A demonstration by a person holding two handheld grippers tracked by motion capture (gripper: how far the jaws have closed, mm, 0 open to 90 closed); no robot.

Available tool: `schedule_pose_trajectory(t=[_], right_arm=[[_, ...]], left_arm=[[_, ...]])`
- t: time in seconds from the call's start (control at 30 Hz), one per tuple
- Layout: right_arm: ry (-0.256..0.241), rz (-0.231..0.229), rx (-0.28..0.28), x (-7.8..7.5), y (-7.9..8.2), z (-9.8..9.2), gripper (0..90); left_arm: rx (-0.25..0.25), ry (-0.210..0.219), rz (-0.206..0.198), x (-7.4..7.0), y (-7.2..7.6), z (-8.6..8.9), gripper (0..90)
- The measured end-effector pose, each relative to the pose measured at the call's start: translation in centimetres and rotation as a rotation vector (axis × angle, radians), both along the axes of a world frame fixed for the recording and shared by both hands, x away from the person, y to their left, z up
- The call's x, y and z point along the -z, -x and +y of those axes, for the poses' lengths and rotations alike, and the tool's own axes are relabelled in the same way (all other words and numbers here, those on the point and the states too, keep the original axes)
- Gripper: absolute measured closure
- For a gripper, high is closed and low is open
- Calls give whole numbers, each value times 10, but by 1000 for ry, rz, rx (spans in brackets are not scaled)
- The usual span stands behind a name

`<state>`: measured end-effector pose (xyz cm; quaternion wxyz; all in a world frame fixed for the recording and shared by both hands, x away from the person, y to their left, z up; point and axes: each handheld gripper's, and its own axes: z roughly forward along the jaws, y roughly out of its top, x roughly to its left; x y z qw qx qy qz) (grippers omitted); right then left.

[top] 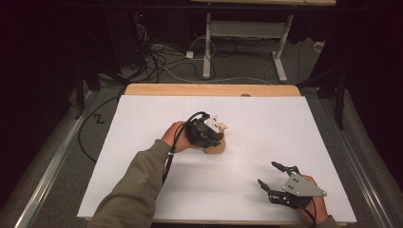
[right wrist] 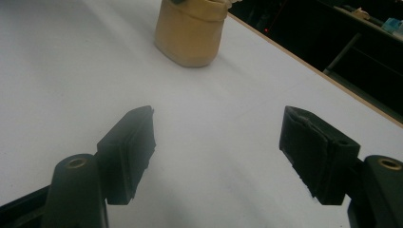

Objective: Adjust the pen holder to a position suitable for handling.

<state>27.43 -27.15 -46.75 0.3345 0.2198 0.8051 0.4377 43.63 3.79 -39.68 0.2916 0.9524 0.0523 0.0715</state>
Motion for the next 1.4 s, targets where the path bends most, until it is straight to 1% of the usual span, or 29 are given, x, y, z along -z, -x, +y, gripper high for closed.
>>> schedule_pose_trajectory(t=[0.03,0.1,0.13,0.17,0.2,0.23,0.27,0.3,0.33,0.43,0.5,0.57,0.6,0.67,0.7,0.77,0.83,0.87,0.9,0.93,1.0,1.03,1.07,1.1,1.13,1.2,1.23,1.3,1.4], right_arm=[[0,-1,-1,0,0,0,278],[-3,-2,-1,0,1,1,277],[-6,-2,-2,0,1,0,277],[-9,-3,0,0,1,0,277],[-8,-3,-2,-1,1,0,277],[-8,-3,-1,-1,1,0,277],[-8,-4,0,-1,1,0,277],[-9,-4,-1,-1,1,0,277],[-8,-5,0,-1,1,0,277],[-10,-7,1,-1,1,0,277],[-9,-8,3,-1,1,0,277],[-10,-6,3,-1,1,0,277],[-10,-6,3,-1,1,0,277],[-11,-6,3,-1,1,0,277],[-11,-5,3,-1,1,0,277],[-11,-4,3,-1,1,0,278],[-12,-5,3,-1,0,0,277],[-10,-6,1,-1,0,0,277],[-10,-6,1,-1,0,0,277],[-11,-5,2,-1,0,0,277],[-16,-1,6,-1,-1,0,277],[-17,0,3,-2,-1,0,277],[-19,-2,3,-2,-2,0,277],[-21,-3,2,-2,-2,1,277],[-22,-2,1,-2,-3,1,277],[-21,4,-2,-1,-4,0,277],[-20,3,-1,-1,-4,0,277],[-23,-1,2,-2,-4,0,277],[-20,-7,1,-3,-4,0,277]], left_arm=[[-3,11,-5,-1,1,2,748],[-19,41,-30,-5,5,6,748],[-22,59,-34,-6,7,9,748],[-24,70,-51,-8,9,11,748],[-40,75,-76,-9,12,13,747],[-46,85,-88,-11,14,16,747],[-49,104,-100,-12,17,19,747],[-66,121,-118,-13,19,22,746],[-83,124,-139,-14,22,25,746],[-120,160,-179,-14,30,34,732],[-147,173,-213,-12,35,41,722],[-164,198,-226,-9,40,48,722],[-171,205,-235,-7,43,51,695],[-192,202,-268,-4,50,55,685],[-195,207,-285,-3,53,58,685],[-210,223,-296,0,59,63,684],[-221,216,-311,3,65,67,636],[-230,209,-326,5,69,69,632],[-237,207,-325,6,71,71,607],[-250,213,-324,7,74,74,589],[-266,214,-335,11,81,80,522],[-283,217,-345,13,84,82,486],[-303,220,-357,15,87,85,424],[-319,220,-362,17,90,87,396],[-328,219,-366,19,93,90,394],[-363,237,-364,23,98,96,309],[-381,241,-361,25,100,99,297],[-420,244,-357,28,105,106,236],[-473,250,-353,35,113,117,227]])
